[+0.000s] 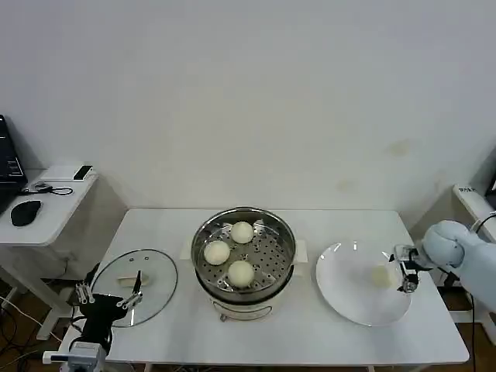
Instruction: Take steamed baozi put them in steamer then cover it.
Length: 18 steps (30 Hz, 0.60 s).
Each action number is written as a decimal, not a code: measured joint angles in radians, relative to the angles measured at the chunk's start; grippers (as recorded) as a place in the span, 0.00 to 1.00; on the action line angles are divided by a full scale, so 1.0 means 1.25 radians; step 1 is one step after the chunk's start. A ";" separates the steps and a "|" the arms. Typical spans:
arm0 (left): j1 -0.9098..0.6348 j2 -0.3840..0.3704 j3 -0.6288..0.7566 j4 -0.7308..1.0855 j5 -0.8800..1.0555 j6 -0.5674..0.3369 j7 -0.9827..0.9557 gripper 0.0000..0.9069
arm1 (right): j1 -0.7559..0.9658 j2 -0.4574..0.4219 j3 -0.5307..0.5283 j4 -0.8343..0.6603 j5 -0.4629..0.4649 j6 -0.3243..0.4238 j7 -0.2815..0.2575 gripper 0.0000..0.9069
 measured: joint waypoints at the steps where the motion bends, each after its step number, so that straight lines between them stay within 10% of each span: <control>1: -0.001 0.001 0.000 0.000 0.000 0.000 0.000 1.00 | -0.001 0.003 0.001 -0.004 -0.001 0.000 0.001 1.00; 18: 0.000 -0.001 -0.003 -0.001 0.003 0.001 0.000 1.00 | -0.006 0.053 -0.001 -0.046 -0.001 -0.012 0.012 0.79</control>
